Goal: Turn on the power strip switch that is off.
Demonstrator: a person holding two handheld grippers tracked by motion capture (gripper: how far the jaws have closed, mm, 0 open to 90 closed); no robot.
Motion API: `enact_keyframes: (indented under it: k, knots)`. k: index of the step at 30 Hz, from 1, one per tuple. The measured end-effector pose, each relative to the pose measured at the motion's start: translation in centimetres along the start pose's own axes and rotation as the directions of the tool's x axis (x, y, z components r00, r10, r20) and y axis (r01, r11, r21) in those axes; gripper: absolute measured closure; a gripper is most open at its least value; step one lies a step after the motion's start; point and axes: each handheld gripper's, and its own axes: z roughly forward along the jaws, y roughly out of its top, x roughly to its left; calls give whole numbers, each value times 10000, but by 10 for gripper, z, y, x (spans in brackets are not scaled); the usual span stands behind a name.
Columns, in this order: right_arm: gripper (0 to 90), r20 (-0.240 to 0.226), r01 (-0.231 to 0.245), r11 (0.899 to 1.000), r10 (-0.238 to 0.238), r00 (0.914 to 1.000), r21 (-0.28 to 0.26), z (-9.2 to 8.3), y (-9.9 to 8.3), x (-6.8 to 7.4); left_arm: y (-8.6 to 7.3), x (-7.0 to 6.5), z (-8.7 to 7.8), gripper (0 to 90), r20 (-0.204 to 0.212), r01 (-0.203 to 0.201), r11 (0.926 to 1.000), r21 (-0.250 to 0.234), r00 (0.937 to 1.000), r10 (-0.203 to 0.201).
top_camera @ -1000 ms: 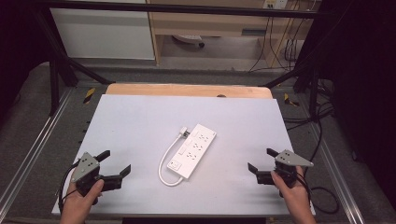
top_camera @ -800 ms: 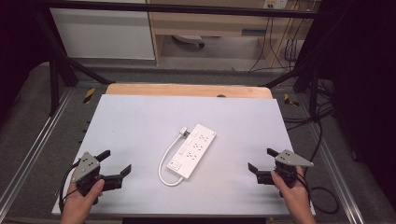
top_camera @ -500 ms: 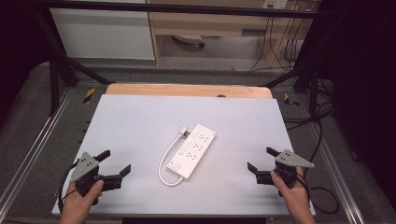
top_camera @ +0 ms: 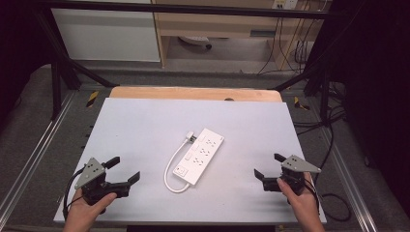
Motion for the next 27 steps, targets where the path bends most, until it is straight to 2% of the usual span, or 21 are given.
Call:
enact_keyframes:
  k: [2, 5, 11, 13, 14, 18, 19, 21, 27]
  knots:
    - [33, 1, -12, 10000, 12, 10000, 20, 0, 0, 0, 1, -2, 0, 81, 98, 113, 9999, 62, 9999, -114]
    - [33, -64, -22, 10000, 22, 10000, 43, 1, 0, 1, 9, -5, 4, 81, 615, 82, 9999, 58, 9981, -86]
    - [33, -208, 108, 9999, -106, 9997, 54, 1, 1, 5, 21, -10, 12, 91, 591, 10, 9999, 117, 9982, -17]
    - [32, -179, 169, 9998, -167, 9997, 86, 0, 2, 4, 24, -12, 15, 91, 706, 4, 9999, 157, 9975, -15]
    - [31, -189, 167, 9998, -165, 9997, 76, 0, 2, 3, 29, -11, 17, 91, 871, 253, 9996, 121, 9959, -262]
    - [29, -265, 108, 9998, -104, 9996, 145, -1, 1, 2, 39, -10, 20, 91, 761, 207, 9998, 62, 9969, -211]
    - [29, -244, 137, 9998, -133, 9996, 172, -1, 1, 2, 47, -9, 21, 93, 647, 403, 9991, -119, 9971, -395]
    - [30, -224, 77, 9999, -74, 9997, 153, -1, 1, 1, 49, -9, 21, 120, 600, 423, 9989, -205, 9974, -410]
    - [31, -197, 81, 9998, -77, 9998, 199, -1, 1, 2, 62, -14, 26, 124, 594, 418, 9988, -256, 9974, -402]
